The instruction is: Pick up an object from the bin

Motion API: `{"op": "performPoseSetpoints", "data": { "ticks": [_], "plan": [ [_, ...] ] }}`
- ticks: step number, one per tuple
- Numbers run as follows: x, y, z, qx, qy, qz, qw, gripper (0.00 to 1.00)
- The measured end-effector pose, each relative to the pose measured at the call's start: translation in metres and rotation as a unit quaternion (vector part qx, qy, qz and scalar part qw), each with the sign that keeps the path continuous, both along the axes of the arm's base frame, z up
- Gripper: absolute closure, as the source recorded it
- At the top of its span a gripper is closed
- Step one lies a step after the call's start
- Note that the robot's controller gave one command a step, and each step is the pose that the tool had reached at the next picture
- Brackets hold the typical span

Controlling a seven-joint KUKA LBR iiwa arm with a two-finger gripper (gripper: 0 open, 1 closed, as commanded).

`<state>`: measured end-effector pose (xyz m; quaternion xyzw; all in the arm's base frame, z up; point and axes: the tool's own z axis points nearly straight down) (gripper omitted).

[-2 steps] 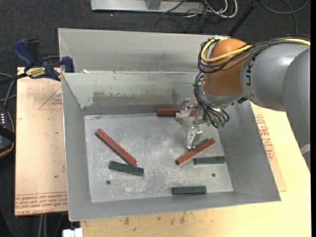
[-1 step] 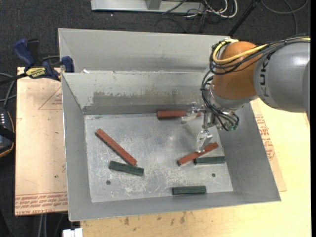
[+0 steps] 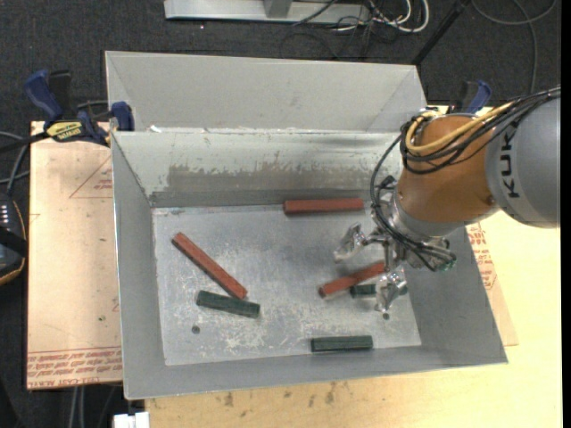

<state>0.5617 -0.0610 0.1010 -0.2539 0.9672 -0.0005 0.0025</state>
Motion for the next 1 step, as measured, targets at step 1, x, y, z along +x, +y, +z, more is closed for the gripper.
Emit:
{"op": "performPoseSetpoints", "data": {
  "ticks": [1],
  "plan": [
    [-0.0031,0.0242,-0.0227,0.001,-0.007,-0.022,0.9997,1.0]
  ]
}}
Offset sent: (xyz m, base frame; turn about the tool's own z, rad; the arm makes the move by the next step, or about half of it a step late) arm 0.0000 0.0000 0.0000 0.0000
